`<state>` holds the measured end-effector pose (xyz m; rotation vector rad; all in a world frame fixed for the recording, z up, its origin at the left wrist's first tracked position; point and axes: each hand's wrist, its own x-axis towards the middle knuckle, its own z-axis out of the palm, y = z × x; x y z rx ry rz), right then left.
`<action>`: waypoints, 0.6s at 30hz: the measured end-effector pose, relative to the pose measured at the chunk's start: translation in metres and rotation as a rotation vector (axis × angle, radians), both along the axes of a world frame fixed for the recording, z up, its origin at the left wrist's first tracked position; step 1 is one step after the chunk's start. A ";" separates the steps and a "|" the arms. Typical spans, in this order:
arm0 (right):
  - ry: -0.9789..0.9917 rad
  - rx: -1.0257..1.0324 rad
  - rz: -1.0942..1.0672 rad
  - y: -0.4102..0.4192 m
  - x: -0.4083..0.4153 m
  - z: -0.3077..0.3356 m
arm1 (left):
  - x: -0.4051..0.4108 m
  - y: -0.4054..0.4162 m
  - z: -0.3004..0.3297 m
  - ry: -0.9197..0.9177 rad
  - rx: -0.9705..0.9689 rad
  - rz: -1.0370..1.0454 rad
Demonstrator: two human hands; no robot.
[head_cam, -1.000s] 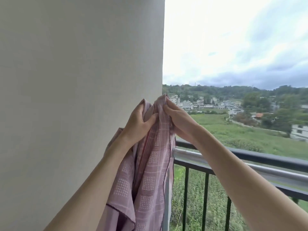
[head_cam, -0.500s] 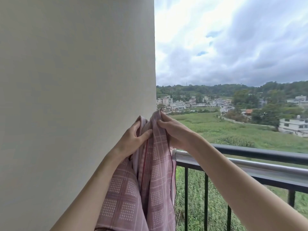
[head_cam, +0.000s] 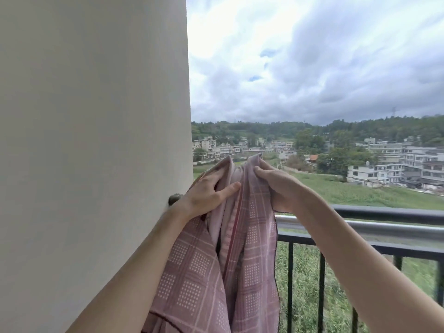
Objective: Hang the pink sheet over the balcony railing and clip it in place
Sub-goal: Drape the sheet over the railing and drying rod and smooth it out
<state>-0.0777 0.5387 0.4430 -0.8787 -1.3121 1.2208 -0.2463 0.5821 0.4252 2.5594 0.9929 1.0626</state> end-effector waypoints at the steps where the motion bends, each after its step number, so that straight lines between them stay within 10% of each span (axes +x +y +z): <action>1: -0.025 -0.032 -0.010 0.003 -0.001 -0.008 | -0.003 0.006 -0.011 0.029 -0.048 0.035; 10: -0.221 0.074 -0.178 0.016 -0.003 -0.015 | -0.009 0.013 -0.026 -0.086 -0.258 -0.034; 15: -0.005 0.177 -0.386 -0.007 0.039 -0.004 | 0.030 0.001 -0.008 -0.165 -0.212 -0.253; 18: -0.384 0.177 -0.607 -0.022 0.058 -0.011 | 0.055 0.001 -0.021 -0.012 -0.181 -0.231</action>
